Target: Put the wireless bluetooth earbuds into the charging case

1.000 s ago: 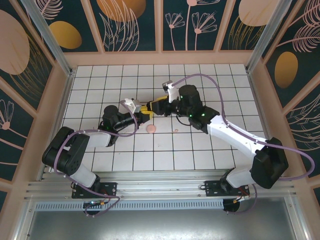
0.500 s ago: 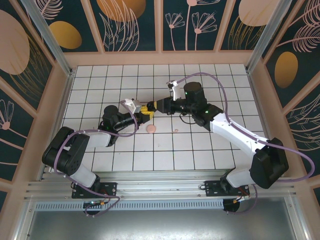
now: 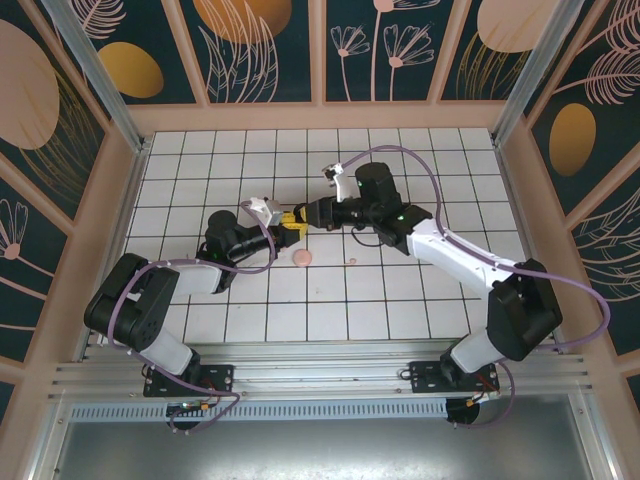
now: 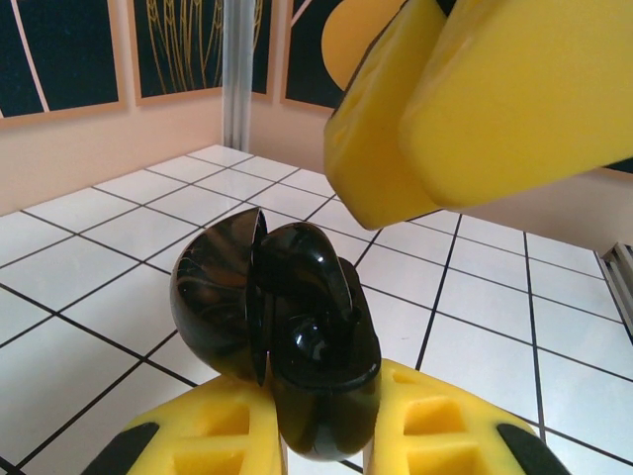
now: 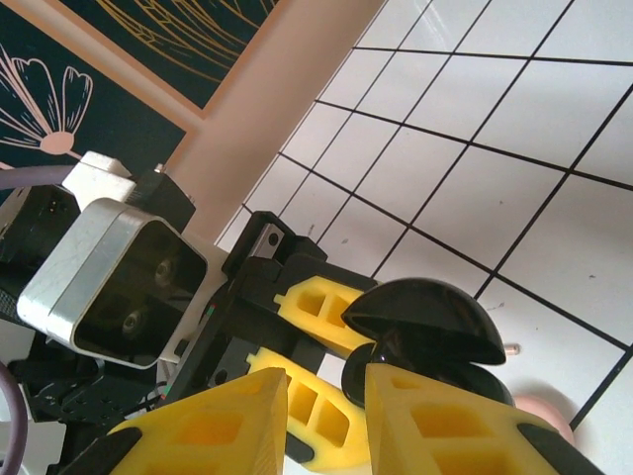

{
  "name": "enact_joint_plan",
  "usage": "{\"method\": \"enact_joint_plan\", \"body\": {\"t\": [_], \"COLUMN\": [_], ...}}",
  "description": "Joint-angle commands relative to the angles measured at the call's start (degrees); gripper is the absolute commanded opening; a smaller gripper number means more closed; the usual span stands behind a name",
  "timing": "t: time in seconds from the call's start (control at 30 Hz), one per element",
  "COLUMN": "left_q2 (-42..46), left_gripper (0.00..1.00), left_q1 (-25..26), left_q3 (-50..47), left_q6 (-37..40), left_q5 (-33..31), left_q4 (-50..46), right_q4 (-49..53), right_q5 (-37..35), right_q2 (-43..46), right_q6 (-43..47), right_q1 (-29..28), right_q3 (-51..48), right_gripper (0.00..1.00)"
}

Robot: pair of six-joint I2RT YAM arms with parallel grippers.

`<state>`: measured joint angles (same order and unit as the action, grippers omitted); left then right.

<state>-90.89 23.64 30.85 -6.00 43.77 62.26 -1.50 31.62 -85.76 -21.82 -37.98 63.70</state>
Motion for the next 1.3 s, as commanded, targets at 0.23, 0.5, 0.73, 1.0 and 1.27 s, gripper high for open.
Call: {"method": "enact_joint_plan", "body": {"t": [0.23, 0.5, 0.73, 1.0, 1.27], "left_q2": [1.5, 1.9, 2.1, 3.8, 4.8], "left_gripper": [0.12, 0.11, 0.11, 0.11, 0.10], "left_q1": [0.3, 0.3, 0.4, 1.9, 3.0], "left_q3": [1.5, 1.5, 1.9, 2.9, 3.6], "left_q6": [0.3, 0.8, 2.1, 7.2, 12.0], "left_q5": [1.6, 1.7, 5.0, 8.7, 9.8], "left_q4": [0.2, -0.9, -1.9, -7.2, -11.5], "right_q4": [-0.5, 2.0, 2.0, 8.1, 27.0], "right_q5": [1.6, 1.4, 1.5, 12.7, 18.8], "right_q2": [-3.0, -3.1, 4.1, 12.1, 8.0], "right_q6": [1.2, 3.0, 8.1, 30.1, 64.8], "right_q1": [-0.1, 0.1, 2.6, 10.8, 12.1], "right_q3": [3.4, 4.2, 1.9, -1.7, 4.9], "right_gripper": [0.28, 0.28, 0.33, 0.46, 0.65]}}
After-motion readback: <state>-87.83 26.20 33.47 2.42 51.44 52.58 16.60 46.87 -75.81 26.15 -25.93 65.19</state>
